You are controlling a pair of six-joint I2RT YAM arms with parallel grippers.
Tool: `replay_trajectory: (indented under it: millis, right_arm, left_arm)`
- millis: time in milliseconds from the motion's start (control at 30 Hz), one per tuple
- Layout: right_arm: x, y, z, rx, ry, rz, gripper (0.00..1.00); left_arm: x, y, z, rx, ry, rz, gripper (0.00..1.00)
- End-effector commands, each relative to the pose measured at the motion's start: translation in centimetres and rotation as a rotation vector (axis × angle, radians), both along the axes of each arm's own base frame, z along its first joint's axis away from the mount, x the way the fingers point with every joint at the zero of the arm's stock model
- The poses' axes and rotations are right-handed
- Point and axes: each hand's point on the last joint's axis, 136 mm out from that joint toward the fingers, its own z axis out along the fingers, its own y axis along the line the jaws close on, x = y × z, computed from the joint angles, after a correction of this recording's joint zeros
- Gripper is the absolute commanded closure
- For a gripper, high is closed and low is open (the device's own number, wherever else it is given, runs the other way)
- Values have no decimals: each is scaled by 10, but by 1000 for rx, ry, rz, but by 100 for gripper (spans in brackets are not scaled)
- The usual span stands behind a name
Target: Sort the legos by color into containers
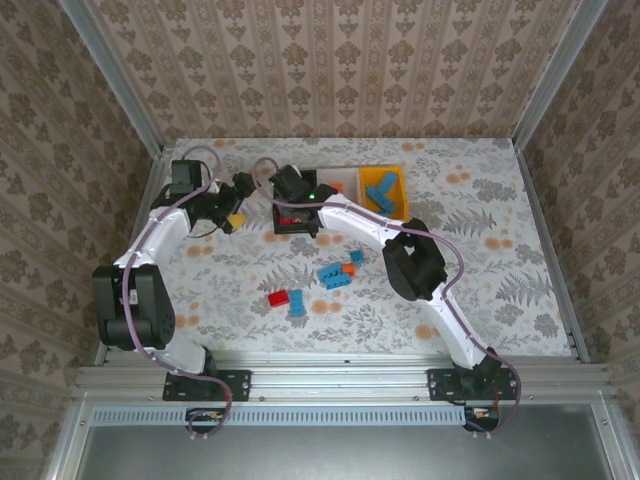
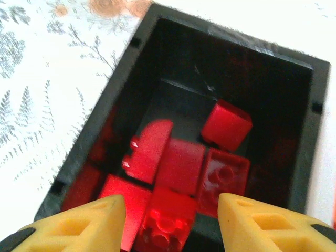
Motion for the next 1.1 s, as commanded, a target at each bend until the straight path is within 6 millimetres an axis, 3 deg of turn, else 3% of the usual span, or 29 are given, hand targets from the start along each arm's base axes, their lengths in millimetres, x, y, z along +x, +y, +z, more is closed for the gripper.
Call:
replay_trajectory:
  millis: [0, 100, 200, 367, 500, 667, 967, 1067]
  right_arm:
    - [-41, -1, 52, 34, -58, 21, 46]
    - [-99, 2, 39, 47, 13, 60, 32]
    - [-153, 5, 12, 50, 93, 83, 22]
    - [-205, 33, -32, -12, 207, 181, 15]
    - [-219, 51, -57, -68, 242, 242, 13]
    - [-217, 55, -79, -118, 255, 255, 15]
    - [-213, 53, -94, -148, 268, 266, 30]
    - [-211, 49, -93, -155, 263, 261, 30]
  left_arm:
    - [0, 8, 14, -6, -28, 22, 0]
    - [3, 29, 14, 5, -18, 78, 0]
    - [8, 59, 8, -12, 6, 174, 0]
    - [13, 84, -1, -54, 30, 246, 0]
    - [13, 83, -2, -54, 28, 241, 0]
    - [12, 77, -1, -44, 21, 224, 0]
    - [12, 71, 2, -48, 15, 208, 1]
    - [12, 71, 1, -46, 16, 208, 1]
